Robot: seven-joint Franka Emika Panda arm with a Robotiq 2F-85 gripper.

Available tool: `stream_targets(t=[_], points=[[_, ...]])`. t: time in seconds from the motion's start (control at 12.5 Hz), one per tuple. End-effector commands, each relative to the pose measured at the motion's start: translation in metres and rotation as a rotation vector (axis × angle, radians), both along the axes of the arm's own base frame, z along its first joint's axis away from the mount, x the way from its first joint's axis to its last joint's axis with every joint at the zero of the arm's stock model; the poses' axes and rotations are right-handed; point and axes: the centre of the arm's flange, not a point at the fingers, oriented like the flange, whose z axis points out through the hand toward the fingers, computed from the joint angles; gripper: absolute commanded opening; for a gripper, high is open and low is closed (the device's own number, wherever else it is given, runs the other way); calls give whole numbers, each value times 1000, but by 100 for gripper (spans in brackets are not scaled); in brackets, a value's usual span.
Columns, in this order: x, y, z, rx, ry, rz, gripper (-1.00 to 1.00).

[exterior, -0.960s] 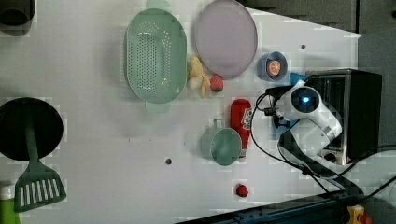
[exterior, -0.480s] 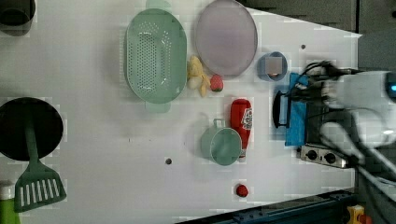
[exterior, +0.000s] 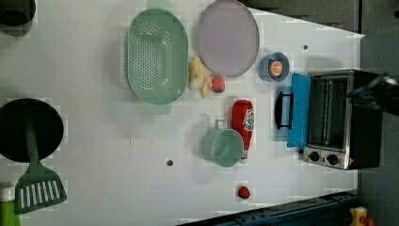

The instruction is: Flap open oven.

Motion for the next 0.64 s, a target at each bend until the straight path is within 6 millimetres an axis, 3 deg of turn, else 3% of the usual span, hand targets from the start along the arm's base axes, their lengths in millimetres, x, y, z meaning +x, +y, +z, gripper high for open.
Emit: stream_targets(t=[0.08, 0.32, 0.64], points=[[-23, -4, 49, 30, 88, -92, -65], [-25, -8, 73, 30, 69, -99, -65], [-23, -8, 73, 28, 59, -100, -65]])
